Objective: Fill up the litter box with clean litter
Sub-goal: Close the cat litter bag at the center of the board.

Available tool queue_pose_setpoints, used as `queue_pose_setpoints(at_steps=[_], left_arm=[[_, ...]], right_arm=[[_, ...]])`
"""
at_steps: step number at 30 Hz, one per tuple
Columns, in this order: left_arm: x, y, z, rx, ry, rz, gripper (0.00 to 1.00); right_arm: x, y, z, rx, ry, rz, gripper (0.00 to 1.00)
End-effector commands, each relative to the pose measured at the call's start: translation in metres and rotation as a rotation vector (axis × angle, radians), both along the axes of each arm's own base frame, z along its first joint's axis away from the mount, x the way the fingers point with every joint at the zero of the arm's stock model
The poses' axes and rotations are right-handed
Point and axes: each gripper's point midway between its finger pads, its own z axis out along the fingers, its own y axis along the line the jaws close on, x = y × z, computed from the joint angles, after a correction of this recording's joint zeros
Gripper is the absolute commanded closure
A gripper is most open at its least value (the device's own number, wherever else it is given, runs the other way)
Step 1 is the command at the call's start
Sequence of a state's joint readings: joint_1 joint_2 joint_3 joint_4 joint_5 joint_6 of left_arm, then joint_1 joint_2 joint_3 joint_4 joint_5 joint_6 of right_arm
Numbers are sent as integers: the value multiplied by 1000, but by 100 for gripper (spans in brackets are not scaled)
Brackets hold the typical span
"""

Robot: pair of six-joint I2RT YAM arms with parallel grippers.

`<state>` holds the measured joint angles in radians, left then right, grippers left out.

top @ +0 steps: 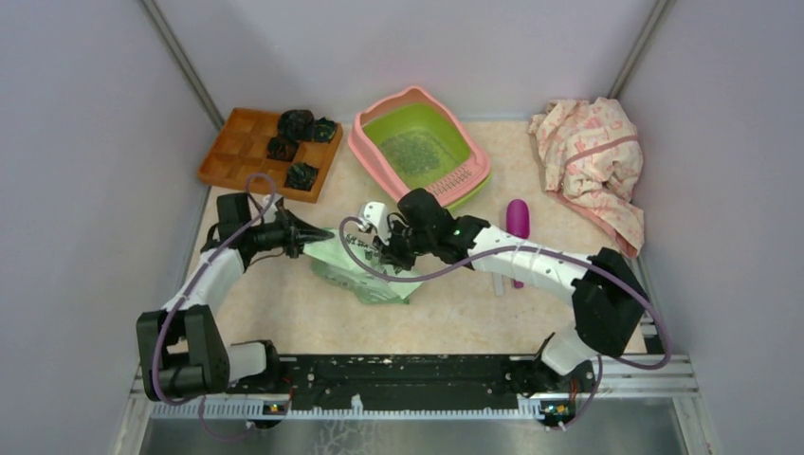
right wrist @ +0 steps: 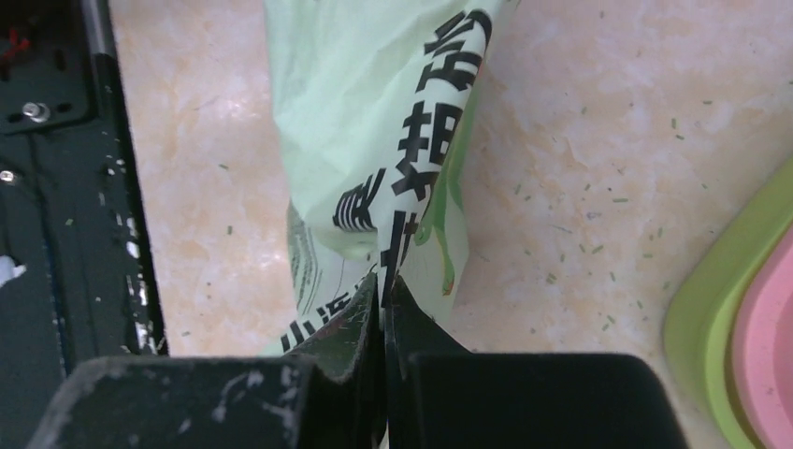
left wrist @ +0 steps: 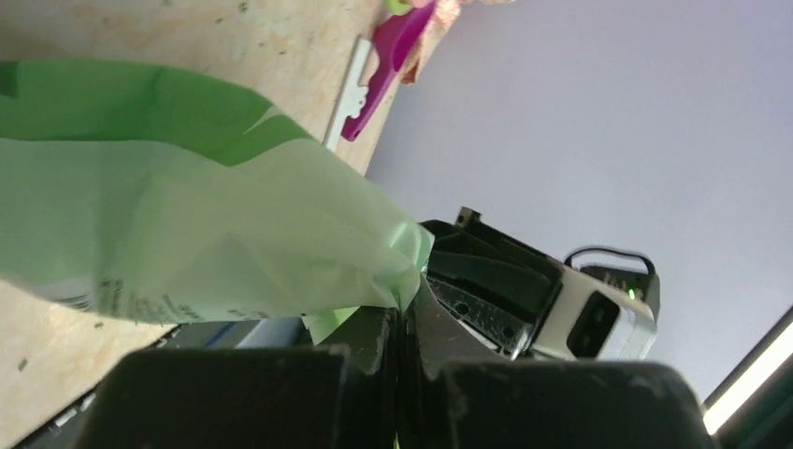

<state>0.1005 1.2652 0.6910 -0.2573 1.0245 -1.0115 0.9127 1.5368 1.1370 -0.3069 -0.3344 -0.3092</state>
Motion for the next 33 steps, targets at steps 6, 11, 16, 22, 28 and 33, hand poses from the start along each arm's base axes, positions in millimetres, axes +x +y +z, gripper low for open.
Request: queue_pose_setpoints(at_steps=[6,11,16,22,28,33], left_arm=[[31,27,84,7,-590,85,100],[31,31,74,40,-584,106,78],[43,56,73,298,-540,219,45],[40,82,104,465,-513,363,37],[8,57,116,319,-320,311,34],[-12,41,110,317,-176,318,33]], right_arm=[[-40,-20,6,80,192,57,100],[-35,-20,3,57,191,31,100],[-27,-19,3,47,180,-6,100],[-16,-13,4,37,168,-48,100],[-6,-5,-1,-18,80,-114,100],[-2,1,-2,-47,15,-154,100]])
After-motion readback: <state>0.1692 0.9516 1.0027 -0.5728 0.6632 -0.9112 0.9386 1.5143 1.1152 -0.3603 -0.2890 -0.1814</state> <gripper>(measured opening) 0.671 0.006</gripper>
